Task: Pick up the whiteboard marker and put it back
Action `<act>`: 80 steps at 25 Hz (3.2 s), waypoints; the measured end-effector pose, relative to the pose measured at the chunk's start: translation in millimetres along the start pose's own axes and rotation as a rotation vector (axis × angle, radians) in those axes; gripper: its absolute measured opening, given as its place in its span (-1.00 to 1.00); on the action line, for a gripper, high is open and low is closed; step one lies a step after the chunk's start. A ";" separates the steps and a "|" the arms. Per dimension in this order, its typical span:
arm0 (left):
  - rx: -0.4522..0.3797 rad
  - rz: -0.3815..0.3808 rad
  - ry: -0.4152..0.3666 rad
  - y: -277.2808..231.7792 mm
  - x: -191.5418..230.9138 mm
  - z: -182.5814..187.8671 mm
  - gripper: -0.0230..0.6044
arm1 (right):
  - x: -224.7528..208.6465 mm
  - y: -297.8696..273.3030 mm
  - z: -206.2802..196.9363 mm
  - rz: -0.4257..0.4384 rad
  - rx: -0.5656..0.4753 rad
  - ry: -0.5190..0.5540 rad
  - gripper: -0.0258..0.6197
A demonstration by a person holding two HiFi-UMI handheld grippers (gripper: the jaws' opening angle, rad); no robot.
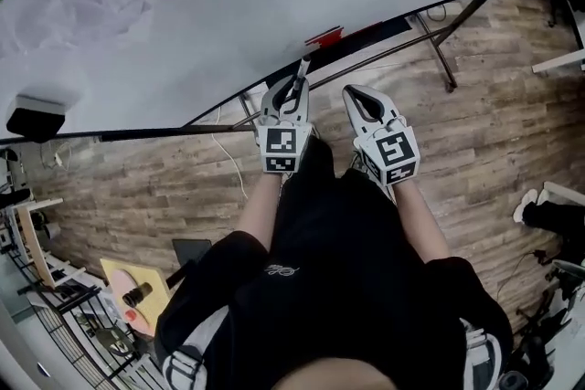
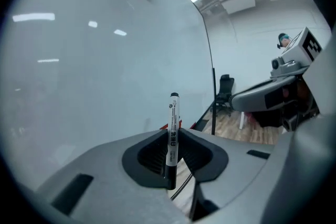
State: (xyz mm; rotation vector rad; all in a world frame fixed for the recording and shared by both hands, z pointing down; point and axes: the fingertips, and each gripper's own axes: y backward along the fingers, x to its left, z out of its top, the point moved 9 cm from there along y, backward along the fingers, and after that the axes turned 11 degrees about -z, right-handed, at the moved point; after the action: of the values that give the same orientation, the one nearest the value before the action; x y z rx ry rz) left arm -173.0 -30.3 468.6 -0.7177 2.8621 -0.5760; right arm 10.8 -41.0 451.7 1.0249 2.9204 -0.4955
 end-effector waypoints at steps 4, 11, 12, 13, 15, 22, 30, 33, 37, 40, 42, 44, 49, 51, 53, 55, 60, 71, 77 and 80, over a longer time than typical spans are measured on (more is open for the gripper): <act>-0.106 0.039 0.041 28.4 -21.8 4.0 -0.72 | 9.2 19.8 4.2 0.060 -0.043 -0.009 -0.91; -0.127 0.075 -0.032 51.0 -63.1 14.6 -0.72 | 15.1 47.1 -1.2 0.083 -0.058 -0.031 -0.91; -0.133 0.060 -0.028 51.5 -65.2 17.6 -0.72 | 16.5 49.8 0.0 0.084 -0.067 -0.032 -0.91; -0.140 0.043 -0.025 51.3 -66.3 19.7 -0.72 | 16.9 51.8 1.4 0.081 -0.076 -0.035 -0.91; -0.161 -0.004 -0.024 50.0 -67.5 20.8 -0.72 | 16.5 55.2 3.2 0.060 -0.094 -0.050 -0.91; -0.237 -0.150 -0.005 43.1 -73.8 32.7 -0.72 | 15.7 68.4 10.3 -0.029 -0.111 -0.075 -0.91; -0.327 -0.323 0.000 41.7 -87.0 37.3 -0.72 | 28.3 80.3 22.5 -0.018 -0.127 -0.105 -0.63; -0.329 -0.374 0.005 46.7 -89.1 32.7 -0.72 | 32.6 78.4 24.7 -0.019 -0.127 -0.117 -0.60; -0.339 -0.410 -0.009 57.0 -86.8 27.1 -0.72 | 41.1 71.1 23.6 -0.006 -0.118 -0.135 -0.60; -0.350 -0.440 -0.014 65.1 -84.5 28.2 -0.72 | 52.1 66.6 23.8 0.013 -0.114 -0.129 -0.60; -0.348 -0.454 -0.026 70.7 -81.5 29.1 -0.72 | 59.8 64.3 24.0 0.016 -0.108 -0.121 -0.62; -0.341 -0.455 -0.041 74.7 -78.3 27.7 -0.72 | 65.5 62.8 23.8 0.014 -0.104 -0.113 -0.64; -0.326 -0.434 -0.050 85.9 -73.5 14.4 -0.72 | 80.6 63.2 20.5 -0.018 -0.098 -0.084 -0.74; -0.319 -0.425 -0.041 91.1 -71.1 8.9 -0.72 | 87.9 62.6 18.8 -0.025 -0.089 -0.076 -0.74; -0.319 -0.429 -0.030 95.4 -68.5 4.9 -0.72 | 94.4 61.9 17.0 -0.037 -0.083 -0.072 -0.74; -0.313 -0.440 -0.021 98.8 -66.7 -1.6 -0.72 | 98.3 63.9 15.7 -0.063 -0.082 -0.059 -0.74; -0.258 -0.418 0.022 101.1 -57.7 -26.1 -0.72 | 95.3 74.9 14.2 -0.167 -0.055 0.077 -0.74; -0.186 -0.294 0.003 88.0 -62.8 -24.1 -0.90 | 66.1 87.9 8.3 -0.219 -0.026 0.119 -0.74; -0.158 -0.293 0.007 56.3 -106.4 -5.3 -0.91 | 20.1 113.4 9.6 -0.212 -0.036 0.121 -0.74; -0.142 -0.294 -0.008 34.0 -137.3 9.6 -0.91 | -13.1 131.8 6.0 -0.207 -0.038 0.104 -0.74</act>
State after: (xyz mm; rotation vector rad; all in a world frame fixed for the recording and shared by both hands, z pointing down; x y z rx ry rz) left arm -65.0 59.9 451.5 -1.1730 2.8310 -0.4027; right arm 101.0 46.3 408.9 0.7710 3.1334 -0.3998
